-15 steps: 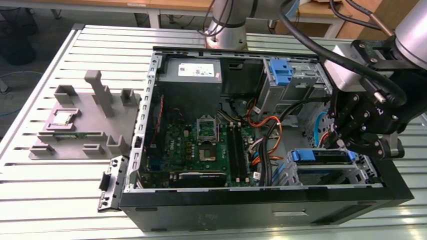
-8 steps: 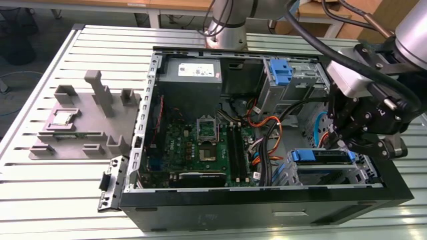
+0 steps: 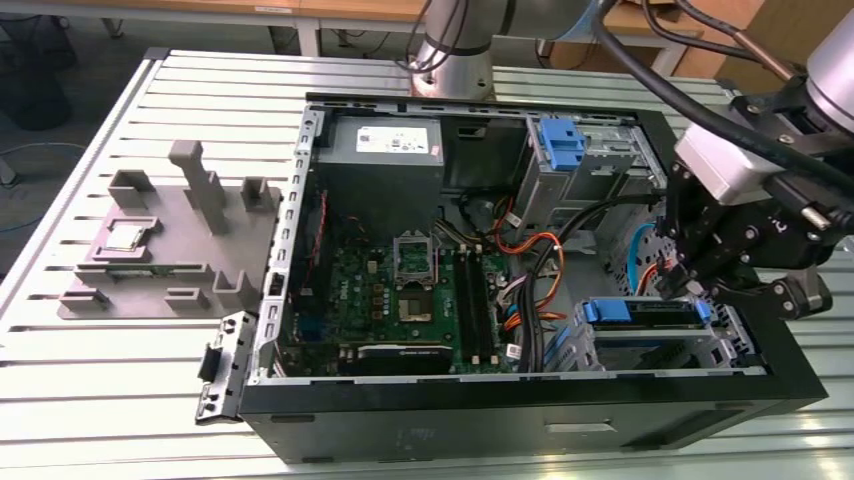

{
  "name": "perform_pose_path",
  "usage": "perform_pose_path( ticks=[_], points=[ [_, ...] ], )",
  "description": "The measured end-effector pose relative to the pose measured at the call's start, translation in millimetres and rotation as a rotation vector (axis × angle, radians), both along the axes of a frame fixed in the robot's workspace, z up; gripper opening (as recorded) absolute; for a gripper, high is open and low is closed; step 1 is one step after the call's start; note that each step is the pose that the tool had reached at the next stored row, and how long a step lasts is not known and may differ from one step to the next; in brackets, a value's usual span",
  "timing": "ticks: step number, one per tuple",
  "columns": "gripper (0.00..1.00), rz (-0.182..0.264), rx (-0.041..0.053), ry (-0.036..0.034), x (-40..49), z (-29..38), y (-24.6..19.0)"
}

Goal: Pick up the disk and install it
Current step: 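Insert the first disk wire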

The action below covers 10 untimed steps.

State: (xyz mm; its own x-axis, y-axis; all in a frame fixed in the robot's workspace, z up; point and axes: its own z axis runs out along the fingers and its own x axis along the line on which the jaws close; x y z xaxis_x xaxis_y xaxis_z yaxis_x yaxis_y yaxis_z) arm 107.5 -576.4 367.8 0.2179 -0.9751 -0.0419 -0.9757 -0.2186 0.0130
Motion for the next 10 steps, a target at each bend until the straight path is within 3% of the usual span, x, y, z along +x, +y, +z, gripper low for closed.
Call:
perform_pose_path(
  ticks=[10],
  points=[
    [0.10, 0.000, -0.0030, 0.0000, 24.3, -0.9, 8.5]
  ],
)
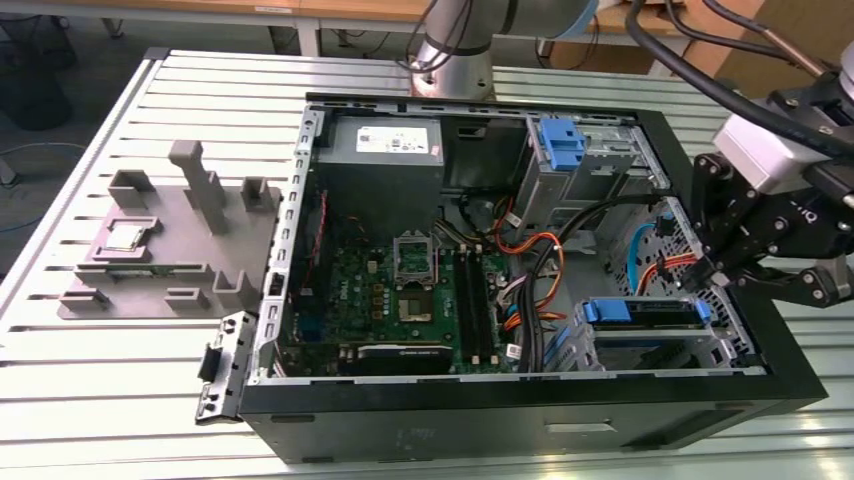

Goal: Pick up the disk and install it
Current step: 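Insert the first disk wire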

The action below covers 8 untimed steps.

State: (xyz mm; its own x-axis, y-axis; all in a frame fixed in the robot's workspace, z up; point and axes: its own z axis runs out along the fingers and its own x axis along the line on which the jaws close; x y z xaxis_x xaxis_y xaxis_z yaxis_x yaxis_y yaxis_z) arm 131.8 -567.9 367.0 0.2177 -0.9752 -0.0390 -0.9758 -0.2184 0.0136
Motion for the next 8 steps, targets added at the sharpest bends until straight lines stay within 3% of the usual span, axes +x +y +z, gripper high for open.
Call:
perform_pose_path(
  ticks=[5, 8],
  points=[
    [0.10, 0.000, -0.0020, 0.0000, 11.0, -0.2, 6.3],
    [0.10, 0.000, -0.0068, 0.0000, 15.9, -0.4, 12.3]
  ],
)
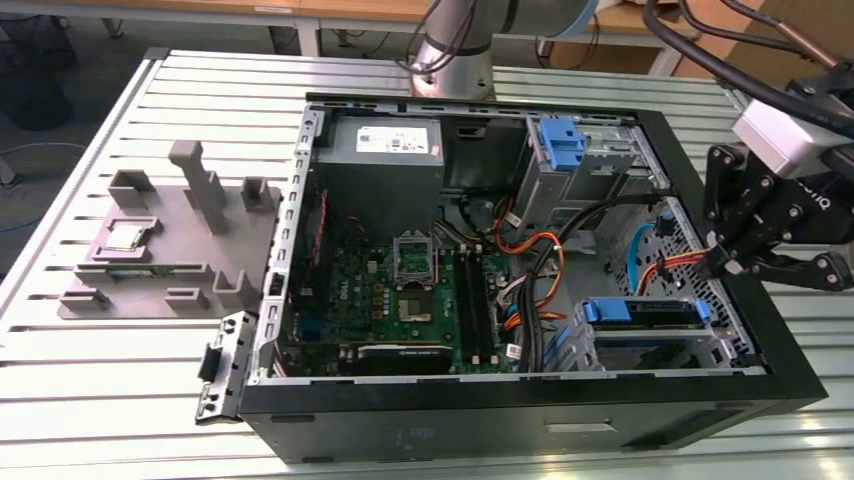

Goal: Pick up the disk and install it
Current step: 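Insert the first disk wire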

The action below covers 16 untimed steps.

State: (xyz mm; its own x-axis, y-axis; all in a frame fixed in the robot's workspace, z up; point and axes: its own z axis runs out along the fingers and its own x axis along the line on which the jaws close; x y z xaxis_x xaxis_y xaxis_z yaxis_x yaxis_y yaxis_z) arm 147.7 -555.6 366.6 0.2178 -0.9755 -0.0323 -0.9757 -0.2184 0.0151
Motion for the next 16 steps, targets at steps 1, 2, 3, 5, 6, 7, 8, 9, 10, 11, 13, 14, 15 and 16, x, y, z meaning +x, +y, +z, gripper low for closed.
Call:
perform_pose_path(
  ticks=[1, 2, 3, 5, 6, 7, 8, 9, 10, 11, 13, 14, 15, 16],
  points=[
    [0.10, 0.000, -0.0035, 0.0000, 0.5, -0.1, 2.5],
    [0.10, 0.000, -0.0062, -0.0001, 0.8, -0.2, 4.3],
    [0.10, 0.000, -0.0066, -0.0005, 0.8, -0.2, 5.4],
    [0.10, 0.002, -0.0067, -0.0061, 0.9, -0.2, 6.6],
    [0.10, 0.007, -0.0067, -0.0147, 0.9, -0.3, 6.7],
    [0.10, 0.014, -0.0065, -0.0228, 0.9, -0.5, 6.7],
    [0.10, 0.022, -0.0064, -0.0309, 0.9, -0.6, 6.7],
    [0.10, 0.030, -0.0066, -0.0387, 0.9, -0.5, 6.7],
    [0.10, 0.040, -0.0065, -0.0444, 0.9, -0.5, 6.7],
    [0.10, 0.051, -0.0064, -0.0473, 0.9, -0.6, 6.7],
    [0.10, 0.081, -0.0059, -0.0509, 1.0, -0.9, 6.8],
    [0.10, 0.095, -0.0060, -0.0524, 0.9, -1.1, 6.7],
    [0.10, 0.110, -0.0061, -0.0542, 0.9, -1.2, 6.8],
    [0.10, 0.124, -0.0062, -0.0560, 0.9, -1.4, 6.8]
  ],
)
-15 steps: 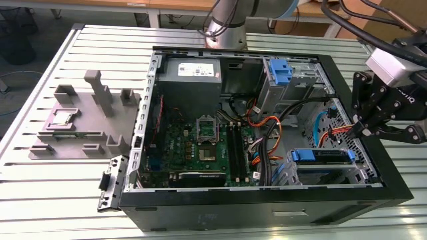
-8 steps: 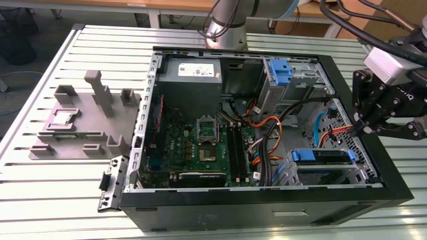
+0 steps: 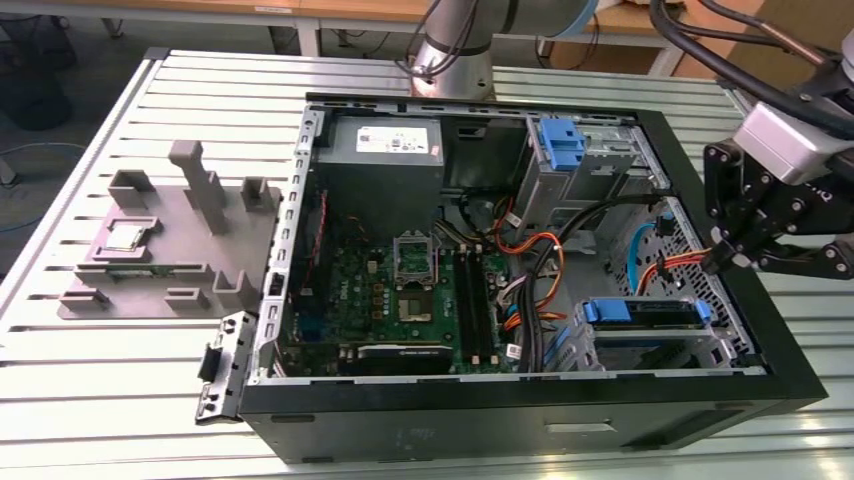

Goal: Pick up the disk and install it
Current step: 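Insert the first disk wire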

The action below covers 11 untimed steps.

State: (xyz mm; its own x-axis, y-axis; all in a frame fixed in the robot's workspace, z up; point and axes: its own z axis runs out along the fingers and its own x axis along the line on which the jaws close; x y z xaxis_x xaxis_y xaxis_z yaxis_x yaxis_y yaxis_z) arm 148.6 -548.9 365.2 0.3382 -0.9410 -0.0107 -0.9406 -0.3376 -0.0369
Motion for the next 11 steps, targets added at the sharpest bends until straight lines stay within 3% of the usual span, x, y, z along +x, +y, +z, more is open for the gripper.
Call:
perform_pose_path(
  ticks=[8, 11],
  points=[
    [0.10, 0.114, -0.0039, -0.0152, 0.0, -1.4, 0.0],
    [0.10, 0.135, -0.0122, -0.0220, -0.1, -1.4, 0.7]
  ],
)
